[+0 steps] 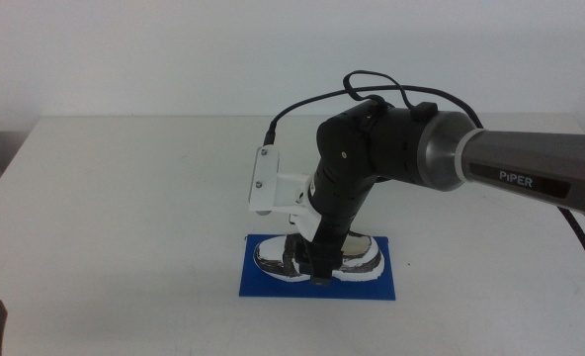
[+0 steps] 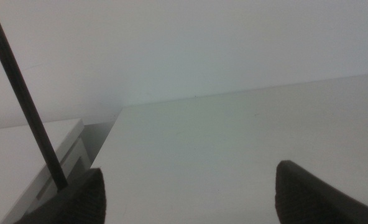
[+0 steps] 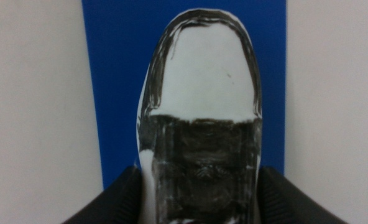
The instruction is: Use one arm to grab the shoe from the table and place it on the mat.
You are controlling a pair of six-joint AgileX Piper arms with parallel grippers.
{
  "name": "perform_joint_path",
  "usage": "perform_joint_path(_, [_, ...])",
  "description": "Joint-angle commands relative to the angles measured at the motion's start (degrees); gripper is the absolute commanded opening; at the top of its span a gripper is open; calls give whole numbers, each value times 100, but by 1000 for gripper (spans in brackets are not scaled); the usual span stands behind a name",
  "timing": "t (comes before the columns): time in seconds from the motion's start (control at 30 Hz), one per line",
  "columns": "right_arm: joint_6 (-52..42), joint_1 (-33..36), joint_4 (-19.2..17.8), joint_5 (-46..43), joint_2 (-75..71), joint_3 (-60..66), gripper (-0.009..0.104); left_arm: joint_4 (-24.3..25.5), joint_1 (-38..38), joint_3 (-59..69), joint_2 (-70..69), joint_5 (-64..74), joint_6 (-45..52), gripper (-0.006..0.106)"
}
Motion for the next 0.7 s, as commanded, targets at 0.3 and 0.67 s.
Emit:
perform_joint_path(0.3, [-85,-54,81,-311,-326,-131,-4,-49,-22,29,-41,-465,-34,94])
perform_joint_path(0.67, [17,-54,281,-353,-743,-125,73,-49,-22,29,-41,-465,-34,94])
